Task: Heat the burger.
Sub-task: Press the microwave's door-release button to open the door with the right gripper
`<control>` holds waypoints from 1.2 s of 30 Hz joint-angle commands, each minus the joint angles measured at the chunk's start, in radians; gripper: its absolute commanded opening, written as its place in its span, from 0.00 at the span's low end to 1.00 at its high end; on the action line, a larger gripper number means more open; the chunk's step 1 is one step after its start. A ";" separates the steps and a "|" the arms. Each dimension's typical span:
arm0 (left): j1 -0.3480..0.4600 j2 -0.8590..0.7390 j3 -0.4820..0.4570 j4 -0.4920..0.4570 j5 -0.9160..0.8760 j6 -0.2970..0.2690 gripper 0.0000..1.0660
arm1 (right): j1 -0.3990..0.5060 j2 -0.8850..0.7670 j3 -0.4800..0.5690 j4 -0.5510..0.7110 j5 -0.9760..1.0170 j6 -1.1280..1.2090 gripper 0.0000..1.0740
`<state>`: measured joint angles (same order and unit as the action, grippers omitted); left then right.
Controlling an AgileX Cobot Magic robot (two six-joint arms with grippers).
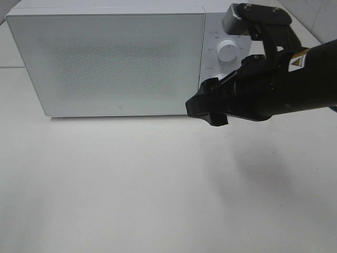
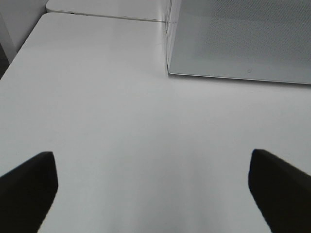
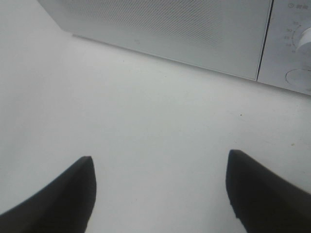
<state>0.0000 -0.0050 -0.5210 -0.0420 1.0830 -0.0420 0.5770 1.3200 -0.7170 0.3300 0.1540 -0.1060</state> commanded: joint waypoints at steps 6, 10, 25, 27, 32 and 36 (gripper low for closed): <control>0.001 -0.016 0.001 -0.008 -0.014 0.001 0.94 | -0.006 -0.218 -0.011 -0.045 0.286 -0.011 0.70; 0.001 -0.016 0.001 -0.008 -0.014 0.001 0.94 | -0.006 -0.303 -0.011 -0.045 0.397 -0.010 0.70; 0.001 -0.016 0.001 -0.008 -0.014 0.001 0.94 | -0.007 -0.643 0.026 -0.045 0.625 -0.006 0.70; 0.001 -0.016 0.001 -0.008 -0.014 0.001 0.94 | -0.029 -0.728 0.054 -0.042 0.632 -0.001 0.70; 0.001 -0.016 0.001 -0.008 -0.014 0.001 0.94 | -0.138 -0.871 0.086 -0.044 0.677 0.006 0.70; 0.001 -0.016 0.001 -0.008 -0.014 0.001 0.94 | -0.206 -0.961 0.095 -0.044 0.682 0.006 0.70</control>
<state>0.0000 -0.0050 -0.5210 -0.0420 1.0830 -0.0420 0.3830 0.3740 -0.6270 0.2900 0.8300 -0.1050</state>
